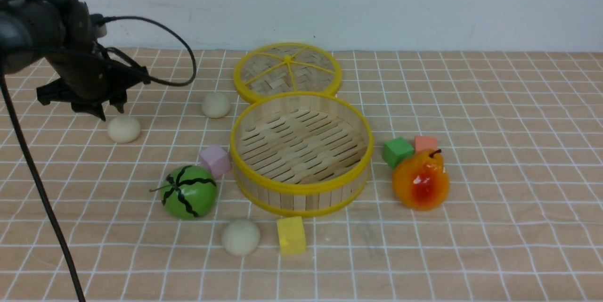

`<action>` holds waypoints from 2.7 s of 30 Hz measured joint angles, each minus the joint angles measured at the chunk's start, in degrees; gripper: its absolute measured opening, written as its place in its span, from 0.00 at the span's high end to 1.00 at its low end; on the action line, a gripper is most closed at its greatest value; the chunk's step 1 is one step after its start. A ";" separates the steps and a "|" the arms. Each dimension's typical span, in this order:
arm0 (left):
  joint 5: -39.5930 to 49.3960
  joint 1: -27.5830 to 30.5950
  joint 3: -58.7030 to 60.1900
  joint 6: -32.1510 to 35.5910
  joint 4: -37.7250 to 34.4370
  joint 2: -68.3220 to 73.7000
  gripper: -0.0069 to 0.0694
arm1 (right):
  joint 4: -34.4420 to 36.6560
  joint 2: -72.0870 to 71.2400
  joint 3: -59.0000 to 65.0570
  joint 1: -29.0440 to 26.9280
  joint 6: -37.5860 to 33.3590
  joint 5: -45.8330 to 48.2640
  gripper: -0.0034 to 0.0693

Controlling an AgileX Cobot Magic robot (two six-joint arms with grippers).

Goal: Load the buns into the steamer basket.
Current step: Use the left arm to grab a steamed stuffed bun, then use the left arm to put the steamed stuffed bun into the steamer

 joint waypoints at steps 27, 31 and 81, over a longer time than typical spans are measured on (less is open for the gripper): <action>-6.42 1.09 -0.67 -0.94 -1.42 4.90 0.93 | 0.00 0.00 0.00 0.00 -0.06 0.00 0.62; -5.56 1.09 -0.81 0.66 -2.85 4.77 0.93 | 0.00 0.00 0.00 0.00 -0.06 0.00 0.62; -7.25 -22.75 -1.66 10.82 -19.67 2.21 0.76 | 0.00 0.00 0.00 0.00 -0.18 0.00 0.62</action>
